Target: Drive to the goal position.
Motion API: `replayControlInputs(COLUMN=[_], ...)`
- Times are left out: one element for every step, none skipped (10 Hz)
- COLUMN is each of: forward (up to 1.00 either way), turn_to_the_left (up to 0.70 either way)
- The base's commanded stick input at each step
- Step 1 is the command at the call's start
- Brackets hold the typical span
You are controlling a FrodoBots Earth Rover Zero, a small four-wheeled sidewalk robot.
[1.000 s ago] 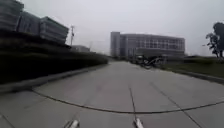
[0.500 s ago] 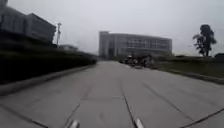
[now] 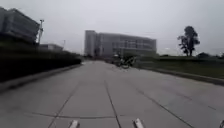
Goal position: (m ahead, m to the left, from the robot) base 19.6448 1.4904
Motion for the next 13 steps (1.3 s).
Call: replayControlInputs(forward=[1.0, 1.0, 1.0, 1.0, 1.0, 1.0, 1.0, 1.0, 1.0, 1.0, 1.0, 1.0, 1.0], turn_to_the_left=[0.01, 0.01, 0.01, 0.01, 0.01, 0.01, 0.01, 0.01, 0.01, 0.01, 0.01, 0.01, 0.01])
